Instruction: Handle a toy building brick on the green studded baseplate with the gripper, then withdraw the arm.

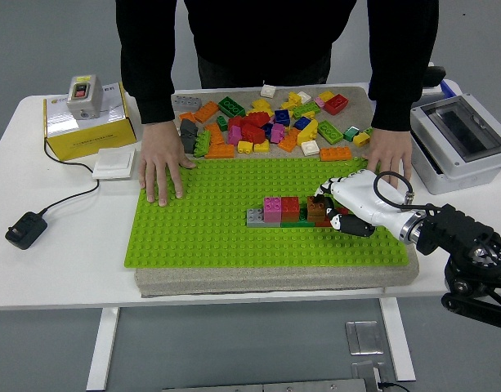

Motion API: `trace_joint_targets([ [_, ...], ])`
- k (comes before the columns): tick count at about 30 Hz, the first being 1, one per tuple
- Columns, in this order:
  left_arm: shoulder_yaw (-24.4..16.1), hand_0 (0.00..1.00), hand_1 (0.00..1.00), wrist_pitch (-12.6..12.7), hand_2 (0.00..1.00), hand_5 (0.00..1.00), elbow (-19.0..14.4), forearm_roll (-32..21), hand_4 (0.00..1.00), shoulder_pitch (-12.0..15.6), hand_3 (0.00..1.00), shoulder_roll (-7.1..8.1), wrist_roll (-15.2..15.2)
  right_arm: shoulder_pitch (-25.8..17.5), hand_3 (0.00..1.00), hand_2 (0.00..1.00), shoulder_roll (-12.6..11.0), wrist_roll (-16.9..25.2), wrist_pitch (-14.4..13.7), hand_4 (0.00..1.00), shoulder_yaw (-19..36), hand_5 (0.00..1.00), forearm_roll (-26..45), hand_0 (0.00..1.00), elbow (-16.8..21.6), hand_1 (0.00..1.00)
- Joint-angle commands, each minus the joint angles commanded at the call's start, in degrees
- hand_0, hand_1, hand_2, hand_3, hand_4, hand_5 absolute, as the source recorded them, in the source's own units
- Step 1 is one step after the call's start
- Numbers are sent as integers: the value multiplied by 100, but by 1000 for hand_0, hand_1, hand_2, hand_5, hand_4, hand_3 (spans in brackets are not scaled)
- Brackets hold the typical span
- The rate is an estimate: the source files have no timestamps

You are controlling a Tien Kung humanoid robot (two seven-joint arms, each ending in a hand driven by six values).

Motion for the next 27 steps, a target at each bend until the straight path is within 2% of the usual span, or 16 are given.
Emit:
trace_joint_targets([
  [27,71,669,651,-4,570,715,0,-44,123,57,630,-19,-8,-85,671,725,38,67,-26,2,-54,429,118,111,-102,173],
])
